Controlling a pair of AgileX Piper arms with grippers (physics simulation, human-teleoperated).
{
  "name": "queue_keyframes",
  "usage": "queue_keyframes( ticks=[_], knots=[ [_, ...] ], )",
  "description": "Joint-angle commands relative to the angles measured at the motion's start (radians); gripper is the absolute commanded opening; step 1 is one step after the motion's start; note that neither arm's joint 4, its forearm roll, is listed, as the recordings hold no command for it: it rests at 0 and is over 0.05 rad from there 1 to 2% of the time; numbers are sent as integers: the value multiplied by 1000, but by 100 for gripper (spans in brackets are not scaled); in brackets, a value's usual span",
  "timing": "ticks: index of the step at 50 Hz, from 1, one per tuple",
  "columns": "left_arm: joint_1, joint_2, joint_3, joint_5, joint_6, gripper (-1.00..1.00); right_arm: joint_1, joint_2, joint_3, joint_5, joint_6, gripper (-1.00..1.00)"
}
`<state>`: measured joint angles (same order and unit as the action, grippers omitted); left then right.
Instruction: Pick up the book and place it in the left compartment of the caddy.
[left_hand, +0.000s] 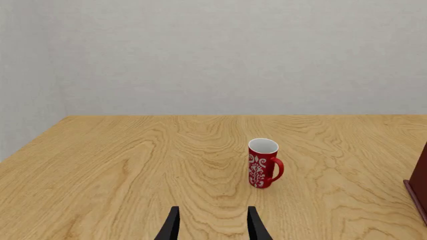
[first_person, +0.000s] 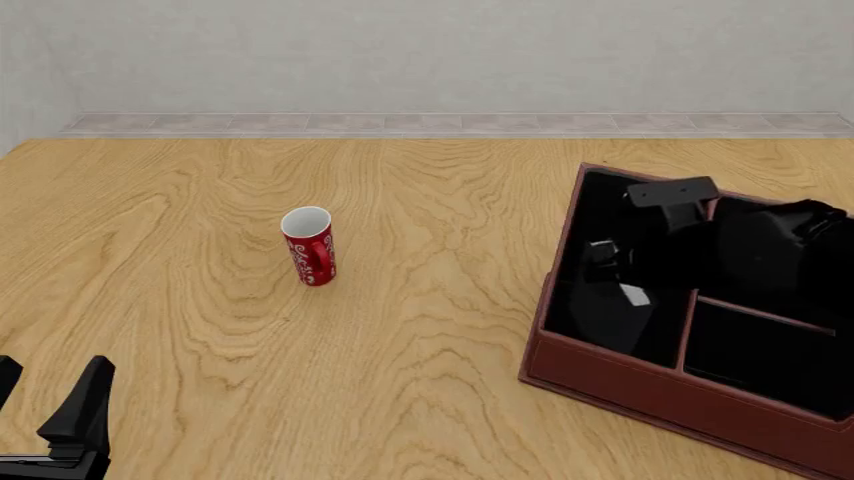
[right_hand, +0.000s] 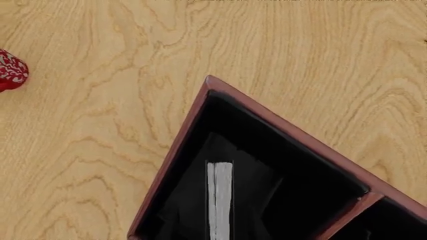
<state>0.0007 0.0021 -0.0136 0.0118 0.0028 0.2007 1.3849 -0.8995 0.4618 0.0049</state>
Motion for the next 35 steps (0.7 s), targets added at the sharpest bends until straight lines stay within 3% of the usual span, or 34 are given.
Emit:
queue_keyframes(
  ticks=[1,35],
  knots=[
    [0,1,1,-2,0,100,3,-24,-5,20,3,100],
    [0,1,1,-2,0,100,42,-336,2,251,31,100]
  ],
)
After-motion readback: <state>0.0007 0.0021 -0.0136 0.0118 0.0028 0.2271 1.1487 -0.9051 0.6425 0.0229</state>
